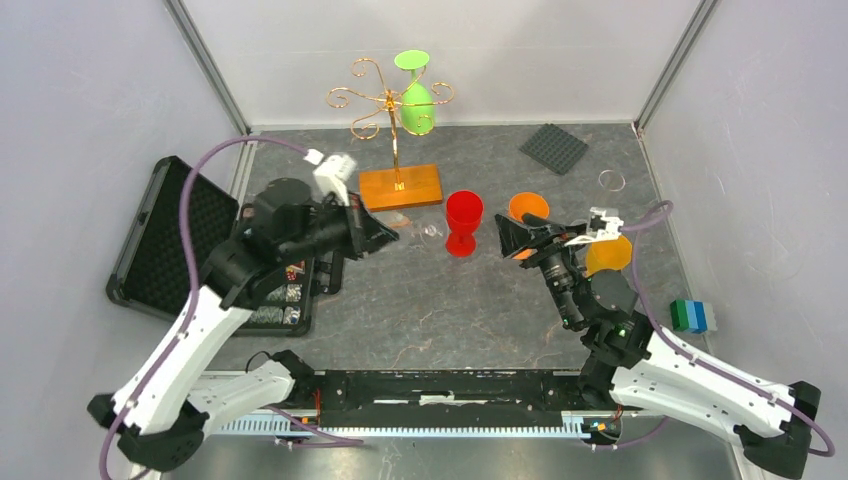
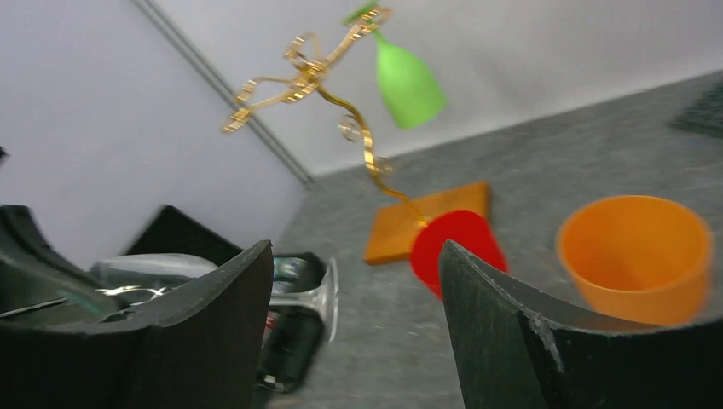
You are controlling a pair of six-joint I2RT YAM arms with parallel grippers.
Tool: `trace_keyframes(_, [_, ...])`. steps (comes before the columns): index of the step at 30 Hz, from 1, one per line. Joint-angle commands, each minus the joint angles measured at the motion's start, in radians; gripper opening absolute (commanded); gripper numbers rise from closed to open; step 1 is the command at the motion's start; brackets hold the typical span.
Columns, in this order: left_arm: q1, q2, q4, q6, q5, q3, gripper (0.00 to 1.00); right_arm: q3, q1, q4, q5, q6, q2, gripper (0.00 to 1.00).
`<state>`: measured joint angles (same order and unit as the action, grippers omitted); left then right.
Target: Take the wine glass off the wine glass rack
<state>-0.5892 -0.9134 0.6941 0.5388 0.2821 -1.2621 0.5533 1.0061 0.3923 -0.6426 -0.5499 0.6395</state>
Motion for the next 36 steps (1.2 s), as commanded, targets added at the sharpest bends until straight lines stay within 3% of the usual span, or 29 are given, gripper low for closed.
trace_keyframes(1, [-0.161,-0.107,0.022,-0.068,-0.119,-0.057,0.02,0.112,0.005,-0.352,-0.161,0.194,-0.017,0.75])
trace_keyframes(8, [-0.483,-0.406,0.109,-0.082,-0.407,-0.256,0.02,0.155,0.006,-0.540,-0.364,0.282,-0.112,0.75])
trace_keyframes(11, [-0.555,-0.550,0.156,-0.092,-0.466,-0.376,0.02,0.158,0.004,-0.593,-0.425,0.293,-0.176,0.75])
trace_keyframes(18, [-0.604,-0.836,0.231,-0.120,-0.465,-0.643,0.02,0.207,0.005,-0.743,-0.522,0.282,-0.302,0.74])
trace_keyframes(24, [-0.613,-1.042,0.281,-0.122,-0.437,-0.830,0.02,0.228,0.005,-0.773,-0.559,0.314,-0.378,0.74])
trace_keyframes(34, [-0.646,-1.268,0.355,-0.117,-0.384,-1.054,0.03,0.264,0.005,-0.822,-0.567,0.316,-0.412,0.73])
trace_keyframes(36, [-0.648,-1.281,0.355,-0.114,-0.382,-1.067,0.07,0.263,0.005,-0.823,-0.562,0.310,-0.414,0.73])
